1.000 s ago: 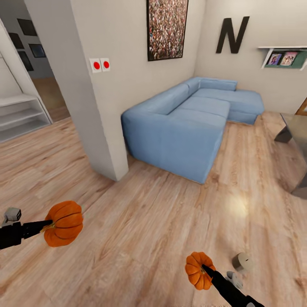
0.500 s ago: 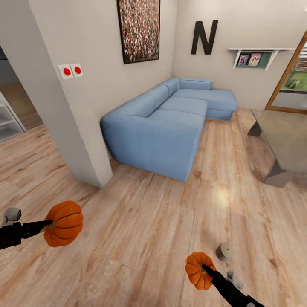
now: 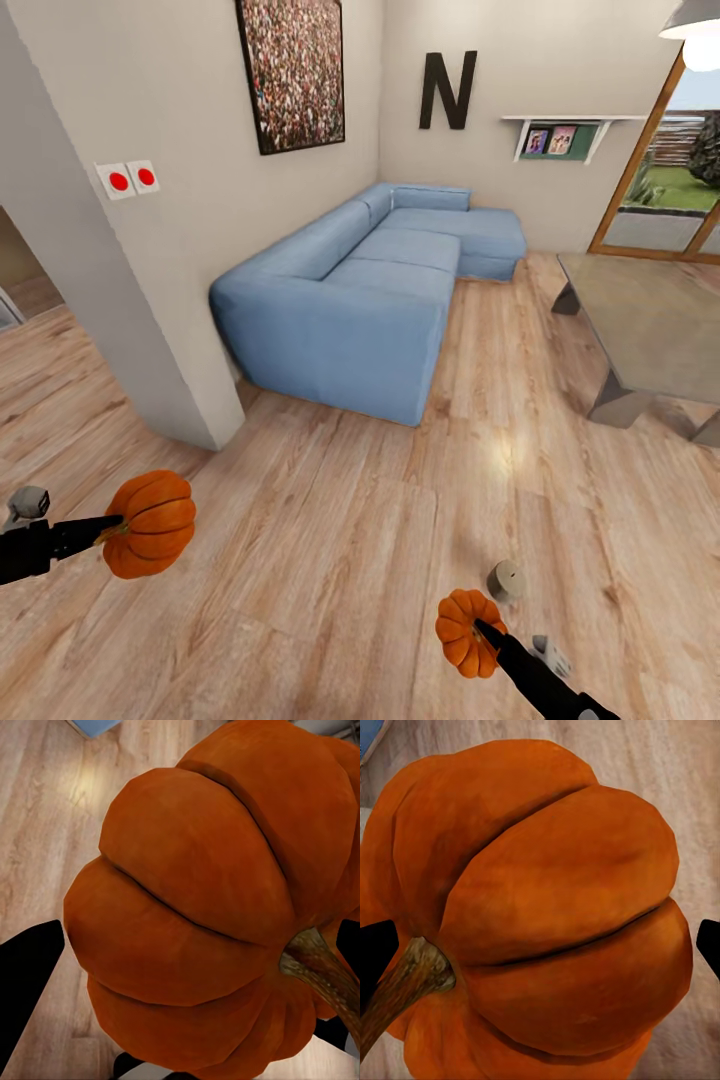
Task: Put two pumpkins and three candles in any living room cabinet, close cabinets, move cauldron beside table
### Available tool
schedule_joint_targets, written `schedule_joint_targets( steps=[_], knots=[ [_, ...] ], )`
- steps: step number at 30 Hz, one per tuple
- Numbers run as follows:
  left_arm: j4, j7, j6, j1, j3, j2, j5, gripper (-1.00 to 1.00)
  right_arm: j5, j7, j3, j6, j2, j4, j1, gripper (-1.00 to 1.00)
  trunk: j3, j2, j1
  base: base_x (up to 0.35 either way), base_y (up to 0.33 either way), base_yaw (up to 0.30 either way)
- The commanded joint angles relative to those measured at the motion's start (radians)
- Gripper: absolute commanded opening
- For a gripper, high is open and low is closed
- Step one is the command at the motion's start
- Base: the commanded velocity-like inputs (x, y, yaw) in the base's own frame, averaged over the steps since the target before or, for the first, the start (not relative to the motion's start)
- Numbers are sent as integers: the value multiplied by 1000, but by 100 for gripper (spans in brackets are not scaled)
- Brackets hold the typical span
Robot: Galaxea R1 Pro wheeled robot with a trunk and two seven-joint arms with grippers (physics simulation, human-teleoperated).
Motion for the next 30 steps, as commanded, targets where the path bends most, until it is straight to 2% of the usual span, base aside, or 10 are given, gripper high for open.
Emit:
schedule_joint_targets(
  steps=[1,5,14,19,30],
  knots=[
    [0,-3,4,-1,0,0,-1,-100,-8,3,-4,4,1,0,0,-100,2,7,-4,0,0,-3],
    [0,-3,4,0,0,0,-1,-100,0,-8,-3,-30,2,0,0,-100,15,35,-19,0,0,-1],
    [0,-3,4,0,-1,0,-1,-100,-1,3,-2,-42,1,-1,0,-100,43,98,-54,0,0,0],
    [0,-3,4,0,-1,0,-1,-100,-6,5,-3,-42,2,-1,0,-100,44,98,-54,0,0,-42],
    [0,-3,4,0,-1,0,-1,-100,-7,5,-4,-43,2,0,0,-100,56,98,-54,0,0,-208]
  ],
)
